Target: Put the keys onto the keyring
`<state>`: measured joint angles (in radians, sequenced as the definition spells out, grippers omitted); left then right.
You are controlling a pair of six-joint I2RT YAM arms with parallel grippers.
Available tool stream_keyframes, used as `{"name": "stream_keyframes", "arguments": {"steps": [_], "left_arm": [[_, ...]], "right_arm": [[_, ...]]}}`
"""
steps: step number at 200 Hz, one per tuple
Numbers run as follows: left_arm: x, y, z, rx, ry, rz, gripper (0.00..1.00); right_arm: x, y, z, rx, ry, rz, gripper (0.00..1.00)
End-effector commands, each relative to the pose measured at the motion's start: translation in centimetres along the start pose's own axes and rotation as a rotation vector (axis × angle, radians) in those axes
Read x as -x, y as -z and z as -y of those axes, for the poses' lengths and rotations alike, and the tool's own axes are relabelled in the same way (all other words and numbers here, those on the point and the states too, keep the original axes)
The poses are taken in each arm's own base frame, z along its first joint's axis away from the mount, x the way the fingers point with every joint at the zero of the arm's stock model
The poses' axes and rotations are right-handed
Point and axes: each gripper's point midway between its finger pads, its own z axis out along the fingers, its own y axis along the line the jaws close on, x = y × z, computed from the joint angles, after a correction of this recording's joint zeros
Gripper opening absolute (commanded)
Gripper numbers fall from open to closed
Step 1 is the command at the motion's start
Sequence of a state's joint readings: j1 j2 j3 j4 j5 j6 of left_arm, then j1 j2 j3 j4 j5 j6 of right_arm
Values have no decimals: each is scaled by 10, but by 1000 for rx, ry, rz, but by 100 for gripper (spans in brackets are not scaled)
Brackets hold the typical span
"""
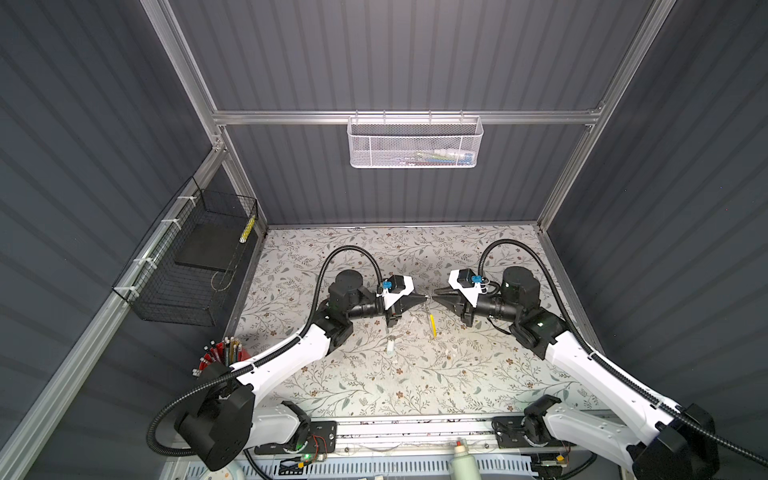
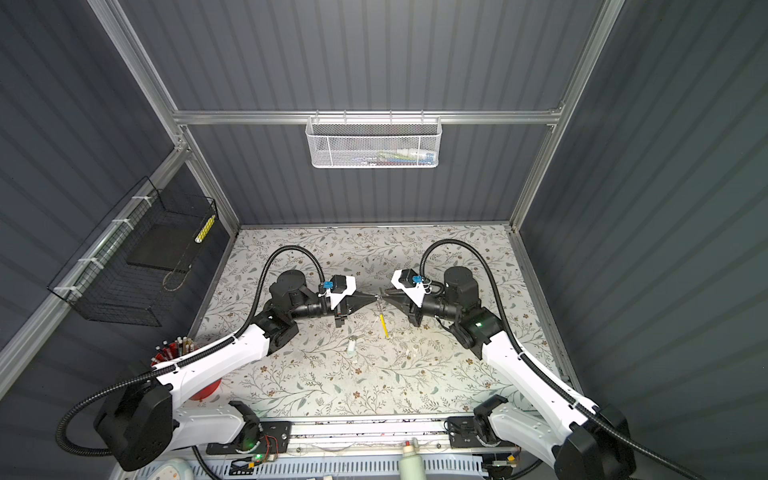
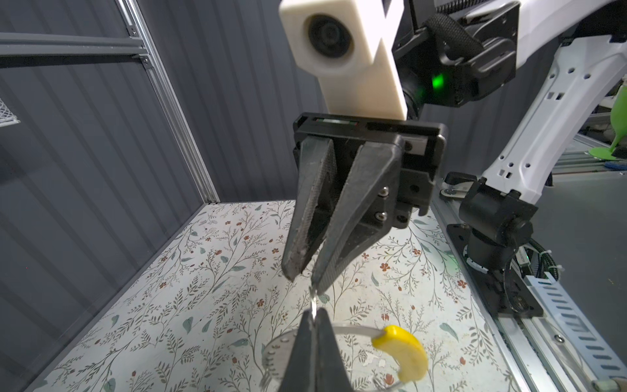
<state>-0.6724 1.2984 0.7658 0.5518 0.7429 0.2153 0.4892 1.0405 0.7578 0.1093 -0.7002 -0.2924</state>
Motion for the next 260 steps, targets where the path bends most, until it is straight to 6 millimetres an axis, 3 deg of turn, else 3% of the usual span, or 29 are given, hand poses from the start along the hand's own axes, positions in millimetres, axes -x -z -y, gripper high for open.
{"name": "stream_keyframes", "arguments": {"steps": [1,84,157,260], "left_arm": [[23,-1,4,-29,-17,102,0],[30,0,6,-42,-15,124,0],[31,-3,8,-78,3,133,0],[31,-5,10,-99,6,129,0]], "right_arm": [[5,0,-14,67,-36,35,20],[2,1,-14,53,-70,56,23],[22,3,-16,75,-61,130,20],[31,5,-19,97,-57,158,20]]}}
